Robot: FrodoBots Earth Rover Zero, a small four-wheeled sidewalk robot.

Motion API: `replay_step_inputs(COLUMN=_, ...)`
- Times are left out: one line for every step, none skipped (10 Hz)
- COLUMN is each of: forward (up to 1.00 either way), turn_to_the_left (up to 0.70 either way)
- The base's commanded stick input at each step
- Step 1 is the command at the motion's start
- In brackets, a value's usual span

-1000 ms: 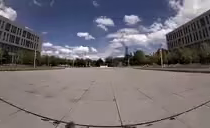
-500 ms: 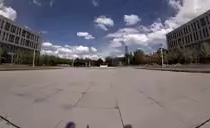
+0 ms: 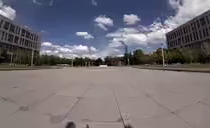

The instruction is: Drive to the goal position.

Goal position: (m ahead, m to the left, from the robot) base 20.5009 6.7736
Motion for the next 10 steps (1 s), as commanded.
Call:
replay_step_inputs(forward=0.7, turn_to_the_left=0.0)
replay_step_inputs(forward=0.7, turn_to_the_left=0.0)
replay_step_inputs(forward=0.7, turn_to_the_left=0.0)
replay_step_inputs(forward=0.7, turn_to_the_left=0.0)
replay_step_inputs(forward=0.7, turn_to_the_left=0.0)
replay_step_inputs(forward=0.7, turn_to_the_left=0.0)
replay_step_inputs(forward=0.7, turn_to_the_left=0.0)
replay_step_inputs(forward=0.7, turn_to_the_left=0.0)
replay_step_inputs(forward=0.7, turn_to_the_left=0.0)
replay_step_inputs(forward=0.7, turn_to_the_left=0.0)
